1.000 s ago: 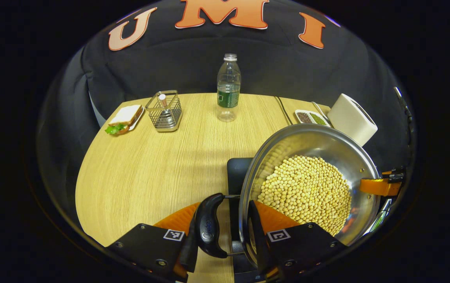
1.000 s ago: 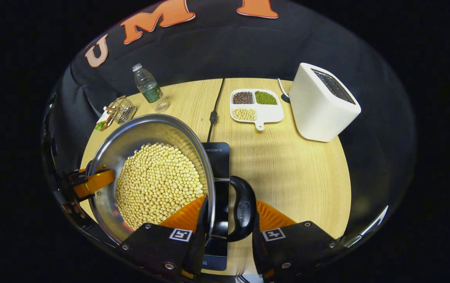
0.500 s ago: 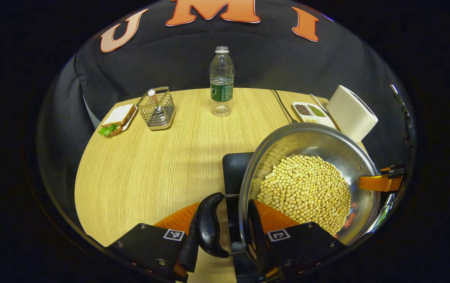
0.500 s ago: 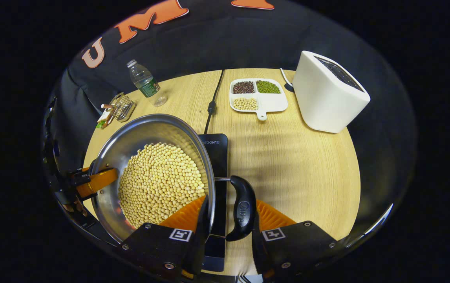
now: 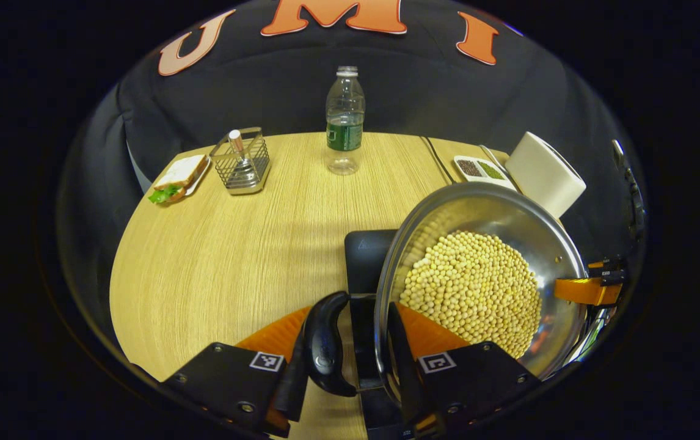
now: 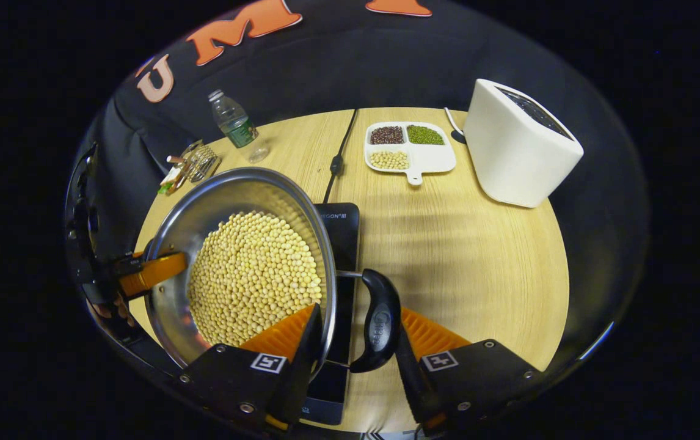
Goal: First push the handle of the pot to place it horizontally, then grasp the pot with both hands and set it on the induction cooktop.
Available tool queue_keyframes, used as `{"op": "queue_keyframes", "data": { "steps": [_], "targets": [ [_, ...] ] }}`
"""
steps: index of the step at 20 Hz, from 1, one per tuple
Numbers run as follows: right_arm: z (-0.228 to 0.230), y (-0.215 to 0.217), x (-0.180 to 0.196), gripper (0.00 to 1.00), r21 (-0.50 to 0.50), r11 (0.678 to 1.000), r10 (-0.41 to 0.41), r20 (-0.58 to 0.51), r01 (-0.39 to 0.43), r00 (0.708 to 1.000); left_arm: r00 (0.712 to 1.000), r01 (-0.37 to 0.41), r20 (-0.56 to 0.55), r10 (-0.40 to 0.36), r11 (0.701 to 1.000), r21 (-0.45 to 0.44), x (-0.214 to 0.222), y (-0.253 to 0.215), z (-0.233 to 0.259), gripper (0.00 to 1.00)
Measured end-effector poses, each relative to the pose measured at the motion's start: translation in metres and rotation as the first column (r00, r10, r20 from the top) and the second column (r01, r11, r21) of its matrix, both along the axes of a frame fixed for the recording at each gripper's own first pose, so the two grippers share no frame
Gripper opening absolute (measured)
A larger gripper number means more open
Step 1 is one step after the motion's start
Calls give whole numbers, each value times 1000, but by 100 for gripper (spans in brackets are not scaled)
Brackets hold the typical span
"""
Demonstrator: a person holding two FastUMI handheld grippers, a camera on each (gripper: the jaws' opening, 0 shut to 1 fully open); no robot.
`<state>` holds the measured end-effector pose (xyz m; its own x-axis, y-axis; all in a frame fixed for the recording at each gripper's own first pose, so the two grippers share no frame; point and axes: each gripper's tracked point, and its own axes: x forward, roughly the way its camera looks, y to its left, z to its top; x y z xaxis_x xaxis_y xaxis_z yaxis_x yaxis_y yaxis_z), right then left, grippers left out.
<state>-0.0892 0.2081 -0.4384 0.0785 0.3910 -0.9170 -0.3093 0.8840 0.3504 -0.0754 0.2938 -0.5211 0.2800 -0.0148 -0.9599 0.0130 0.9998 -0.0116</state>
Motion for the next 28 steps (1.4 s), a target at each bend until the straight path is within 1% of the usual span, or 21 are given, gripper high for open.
{"op": "queue_keyframes", "data": {
  "steps": [1, 2, 3, 5, 8, 10, 13, 15, 17, 19, 20, 22, 24, 26, 27, 28],
  "targets": [
    [2, -4, 2, 70, -2, 1000, 3, 15, -3, 1000, 1000, 2, -2, -2, 1000, 7, 1, 1, 1, 67],
    [11, -9, 2, 78, 3, 1000, -3, 25, 3, 1000, 1000, -1, 2, 1, 1000, 12, 0, 3, 3, 69],
    [17, -14, 5, 83, 14, 1000, -11, 44, 11, 999, 1000, -3, 7, 3, 1000, 23, 0, 7, 6, 68],
    [34, -24, 8, 89, 30, 999, -22, 81, 20, 996, 1000, -13, 14, 13, 1000, 23, 0, 9, 14, 77],
    [59, -53, 20, 95, -1, 1000, -15, 182, 15, 983, 999, -22, 35, 21, 999, 32, 3, 13, 27, 79],
    [84, -74, 35, 96, -22, 999, -18, 257, 24, 966, 998, -18, 58, 15, 999, 48, 10, 10, 39, 79],
    [131, -92, 58, 96, 20, 997, -82, 348, 80, 934, 991, -18, 136, 6, 996, 86, 33, 15, 71, 78],
    [163, -102, 74, 96, 53, 993, -120, 412, 108, 903, 978, -28, 211, 6, 995, 99, 54, 19, 105, 77],
    [201, -115, 89, 96, 84, 988, -155, 481, 131, 863, 956, -41, 294, 11, 994, 96, 75, 17, 141, 77],
    [240, -124, 105, 95, 132, 979, -200, 539, 153, 818, 922, -53, 387, 13, 994, 92, 98, 15, 182, 77],
    [264, -130, 112, 96, 160, 974, -226, 566, 163, 793, 900, -53, 436, 10, 995, 88, 107, 17, 206, 77],
    [302, -136, 126, 95, 218, 960, -276, 622, 177, 733, 842, -59, 539, 4, 995, 85, 126, 17, 253, 77],
    [347, -149, 138, 95, 281, 942, -329, 676, 182, 660, 769, -67, 639, 9, 996, 66, 144, 9, 298, 76],
    [392, -153, 140, 95, 349, 922, -379, 720, 170, 581, 695, -72, 719, 13, 996, 50, 154, 2, 339, 76],
    [417, -155, 143, 95, 380, 911, -402, 742, 158, 536, 651, -72, 759, 10, 996, 48, 159, 1, 362, 76],
    [442, -158, 145, 98, 405, 902, -422, 765, 147, 486, 600, -75, 800, 7, 996, 48, 162, 1, 389, 76]
  ]
}}
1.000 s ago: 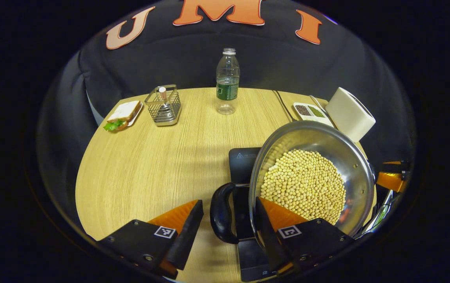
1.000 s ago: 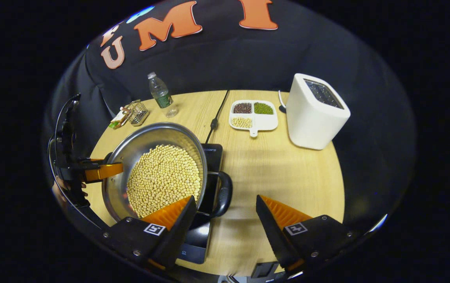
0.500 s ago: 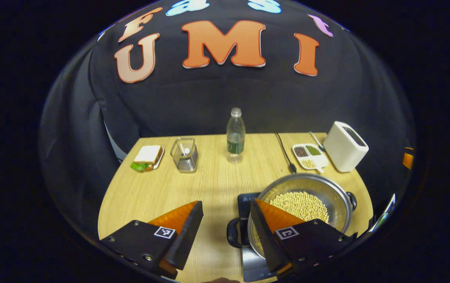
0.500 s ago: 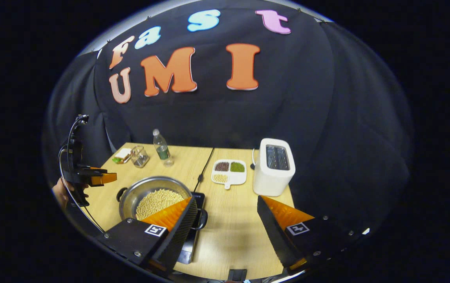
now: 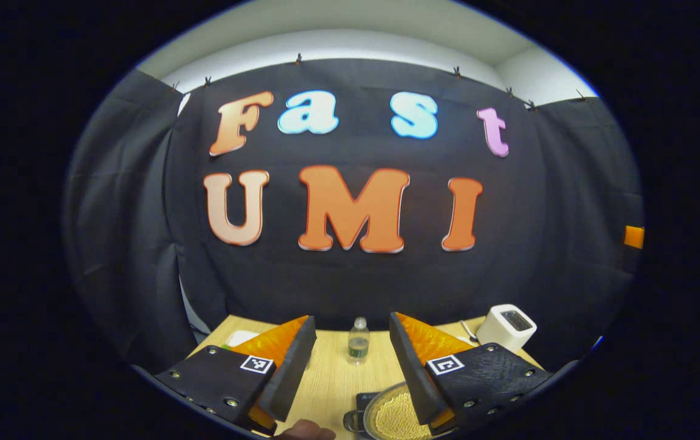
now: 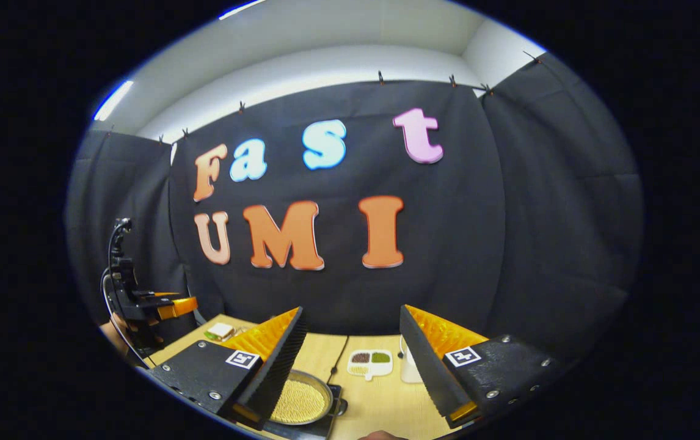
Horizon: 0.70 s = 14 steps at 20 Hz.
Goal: First push the handle of the pot to place it horizontally, then grasp the pot with both hands and set it on the induction cooktop.
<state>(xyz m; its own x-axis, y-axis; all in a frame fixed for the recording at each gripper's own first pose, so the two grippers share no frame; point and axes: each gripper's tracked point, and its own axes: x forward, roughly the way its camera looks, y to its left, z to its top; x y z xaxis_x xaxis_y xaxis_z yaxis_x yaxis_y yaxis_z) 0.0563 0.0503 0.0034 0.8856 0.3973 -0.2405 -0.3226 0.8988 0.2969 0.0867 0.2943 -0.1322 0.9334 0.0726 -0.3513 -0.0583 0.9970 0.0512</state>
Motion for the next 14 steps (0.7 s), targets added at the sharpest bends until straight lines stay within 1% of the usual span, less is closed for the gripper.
{"op": "queue_keyframes", "data": {
  "steps": [1, 3, 4, 5, 6, 7, 8, 9, 10, 11, 12, 14],
  "targets": [
    [24, -1, 4, 95, 13, 1000, -11, 57, 10, 998, 997, 3, 72, -4, 1000, 7, 5, -2, 25, 76],
    [57, -6, 12, 98, 23, 999, -43, 154, 40, 987, 981, 15, 193, -22, 999, 37, 10, -8, 71, 75],
    [70, -4, 14, 98, 24, 998, -55, 185, 52, 981, 969, 25, 242, -37, 998, 53, 10, -13, 91, 75],
    [80, -2, 15, 95, 24, 998, -67, 212, 63, 975, 958, 34, 282, -51, 997, 65, 7, -20, 108, 75],
    [91, -4, 13, 95, 23, 997, -82, 235, 79, 969, 947, 42, 314, -62, 997, 68, 6, -28, 123, 75],
    [103, -7, 12, 95, 26, 995, -100, 262, 97, 960, 941, 43, 334, -59, 998, 56, 10, -30, 133, 75],
    [118, -6, 12, 98, 34, 994, -110, 294, 105, 949, 932, 49, 357, -54, 999, 25, 8, -35, 143, 75],
    [128, -2, 15, 97, 43, 993, -117, 317, 109, 941, 924, 43, 382, -34, 999, -16, 10, -38, 156, 75],
    [134, -2, 11, 95, 52, 993, -118, 333, 107, 935, 912, 37, 409, -18, 999, -37, 6, -35, 169, 75],
    [140, -2, 7, 94, 60, 993, -117, 340, 103, 933, 905, 34, 426, -8, 998, -53, 5, -34, 182, 75],
    [146, 1, 6, 97, 69, 993, -114, 340, 96, 934, 895, 38, 446, -5, 997, -65, 3, -30, 200, 75],
    [159, 12, 2, 97, 86, 994, -91, 351, 64, 932, 869, 49, 494, -12, 997, -62, -1, -33, 227, 74]
  ]
}}
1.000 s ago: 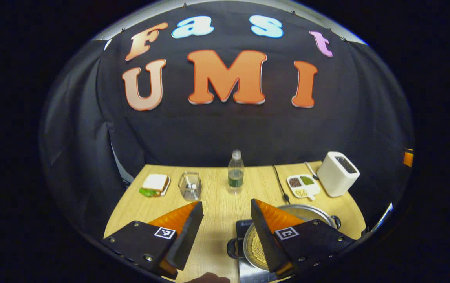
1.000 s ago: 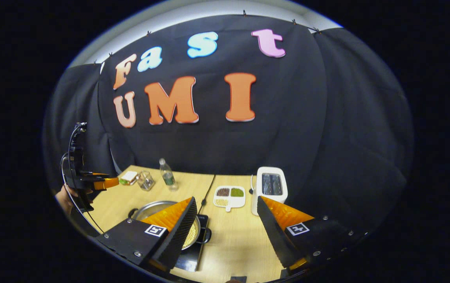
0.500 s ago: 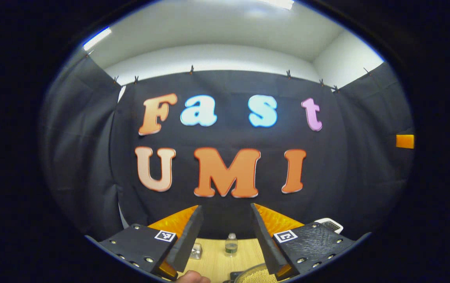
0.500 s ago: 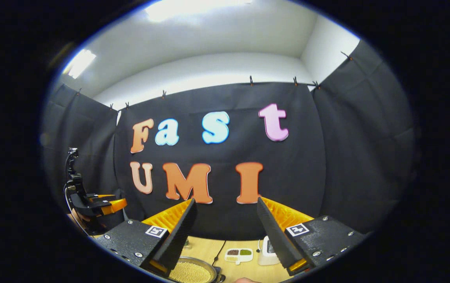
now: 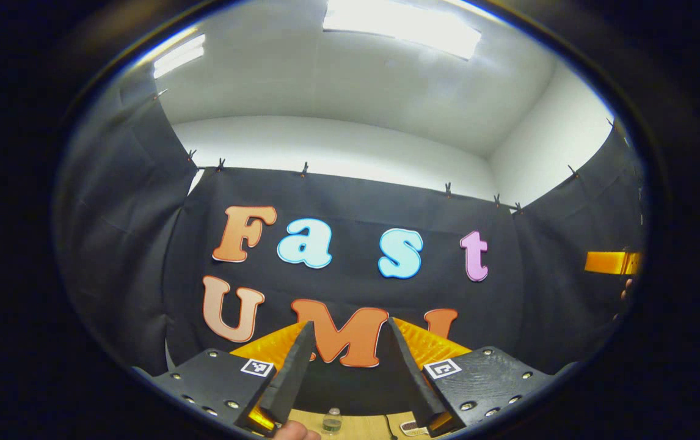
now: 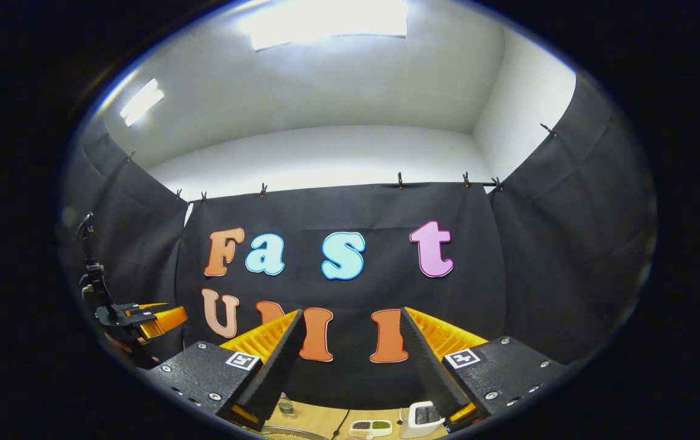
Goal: First push the handle of the pot to place it horizontally, then grasp the pot with both hands and set it on the induction cooktop.
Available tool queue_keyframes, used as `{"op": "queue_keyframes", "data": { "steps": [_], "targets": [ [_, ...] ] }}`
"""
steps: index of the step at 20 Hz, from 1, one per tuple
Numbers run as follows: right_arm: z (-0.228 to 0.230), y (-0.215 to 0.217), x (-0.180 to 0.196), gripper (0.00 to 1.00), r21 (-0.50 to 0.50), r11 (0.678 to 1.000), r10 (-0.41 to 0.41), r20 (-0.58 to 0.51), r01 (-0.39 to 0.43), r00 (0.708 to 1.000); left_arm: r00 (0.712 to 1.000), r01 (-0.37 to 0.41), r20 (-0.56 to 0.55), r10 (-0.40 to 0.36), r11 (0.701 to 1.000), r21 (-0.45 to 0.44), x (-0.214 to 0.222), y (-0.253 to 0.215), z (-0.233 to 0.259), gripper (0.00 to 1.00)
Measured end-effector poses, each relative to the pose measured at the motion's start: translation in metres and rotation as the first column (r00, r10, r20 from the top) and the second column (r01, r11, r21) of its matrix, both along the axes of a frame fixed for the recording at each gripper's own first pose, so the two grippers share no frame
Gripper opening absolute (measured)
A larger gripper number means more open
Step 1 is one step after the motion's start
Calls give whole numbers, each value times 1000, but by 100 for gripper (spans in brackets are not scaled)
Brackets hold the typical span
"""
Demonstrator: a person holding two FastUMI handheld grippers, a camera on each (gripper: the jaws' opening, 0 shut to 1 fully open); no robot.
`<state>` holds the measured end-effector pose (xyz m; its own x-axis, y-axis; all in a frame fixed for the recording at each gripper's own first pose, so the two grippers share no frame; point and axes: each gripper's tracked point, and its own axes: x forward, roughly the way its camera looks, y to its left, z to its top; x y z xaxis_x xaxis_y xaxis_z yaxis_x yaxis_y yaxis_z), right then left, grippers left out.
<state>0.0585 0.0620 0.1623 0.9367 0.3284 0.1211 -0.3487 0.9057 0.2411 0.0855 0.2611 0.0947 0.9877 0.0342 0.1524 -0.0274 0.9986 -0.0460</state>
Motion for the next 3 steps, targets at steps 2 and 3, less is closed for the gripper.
{"op": "queue_keyframes", "data": {
  "steps": [2, 3],
  "targets": [
    [14, 13, -1, 97, -2, 1000, 15, 35, -15, 999, 999, 5, 46, -6, 1000, 25, -5, -4, 20, 74],
    [20, 19, -4, 94, -4, 1000, 23, 48, -23, 999, 998, 9, 60, -11, 999, 31, -6, -8, 25, 74]
  ]
}}
